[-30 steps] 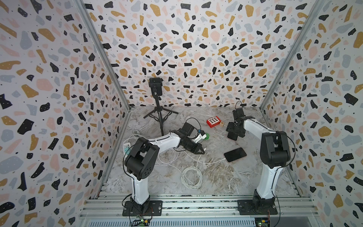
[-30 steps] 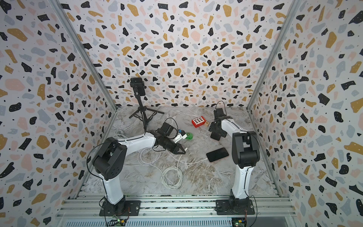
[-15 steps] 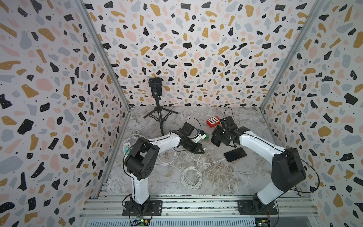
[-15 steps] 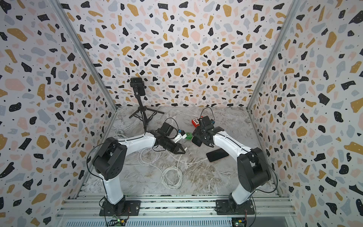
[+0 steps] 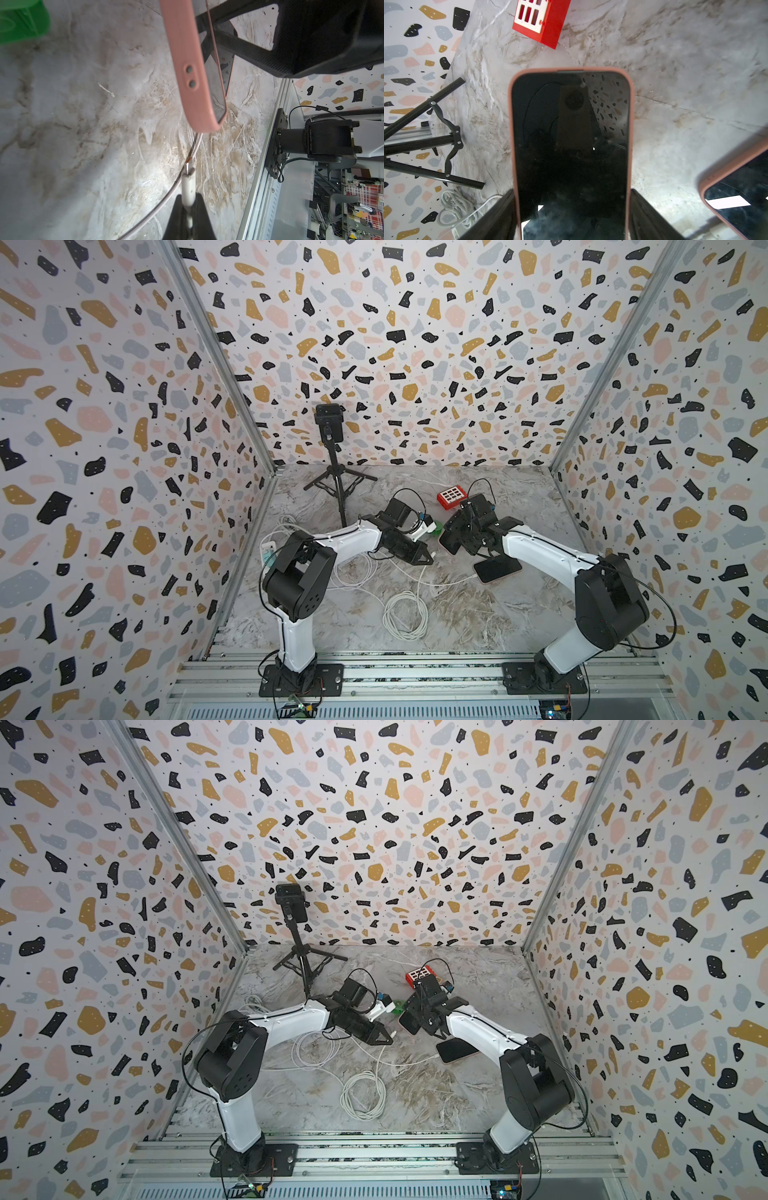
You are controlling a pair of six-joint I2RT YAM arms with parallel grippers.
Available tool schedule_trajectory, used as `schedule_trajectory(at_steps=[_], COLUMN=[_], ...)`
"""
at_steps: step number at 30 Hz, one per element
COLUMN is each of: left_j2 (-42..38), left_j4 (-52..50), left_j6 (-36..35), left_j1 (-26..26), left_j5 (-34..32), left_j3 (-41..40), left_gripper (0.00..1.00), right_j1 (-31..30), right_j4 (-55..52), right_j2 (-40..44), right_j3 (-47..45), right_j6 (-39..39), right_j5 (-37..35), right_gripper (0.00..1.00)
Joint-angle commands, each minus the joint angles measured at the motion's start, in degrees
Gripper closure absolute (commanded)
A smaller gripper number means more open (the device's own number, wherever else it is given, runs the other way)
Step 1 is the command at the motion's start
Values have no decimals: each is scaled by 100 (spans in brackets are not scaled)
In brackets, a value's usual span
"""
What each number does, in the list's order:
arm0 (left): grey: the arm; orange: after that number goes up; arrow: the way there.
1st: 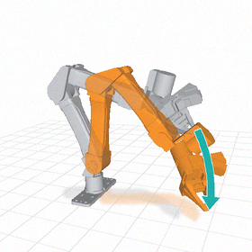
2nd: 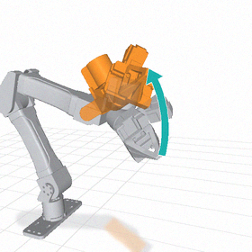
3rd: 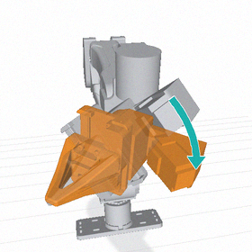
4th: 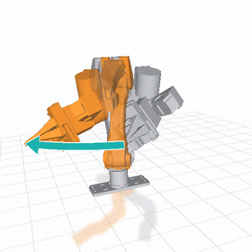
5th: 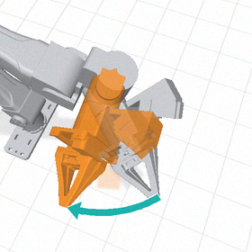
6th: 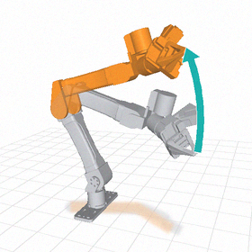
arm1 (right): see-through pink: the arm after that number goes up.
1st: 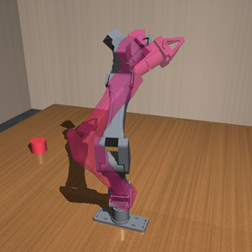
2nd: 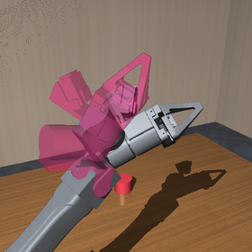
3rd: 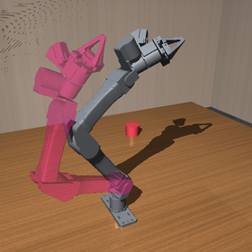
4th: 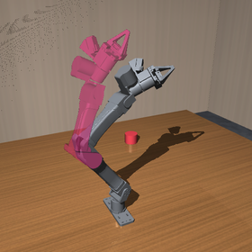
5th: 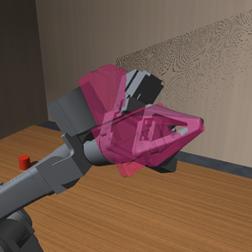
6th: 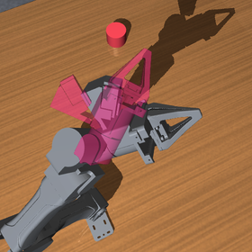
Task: Plug the charging cable into the phone
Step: Insert the charging cable into the phone.
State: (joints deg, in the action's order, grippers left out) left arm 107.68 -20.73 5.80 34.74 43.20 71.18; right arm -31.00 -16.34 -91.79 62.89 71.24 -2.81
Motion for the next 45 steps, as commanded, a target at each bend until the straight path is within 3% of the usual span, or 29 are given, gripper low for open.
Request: schedule_trajectory(at_steps=[1, 45], left_j2=[-194, -115], left_j4=[102, 52], left_j6=[-18, -32], left_j1=[33, 33], left_j5=[59, -194], left_j3=[-7, 19], left_gripper=[100, 100], right_j1=[-53, -773], right_j4=[288, 517], right_j2=[36, 100], right_j3=[164, -74], right_j6=[177, 476], right_j5=[-84, 52], right_gripper=[20, 22])
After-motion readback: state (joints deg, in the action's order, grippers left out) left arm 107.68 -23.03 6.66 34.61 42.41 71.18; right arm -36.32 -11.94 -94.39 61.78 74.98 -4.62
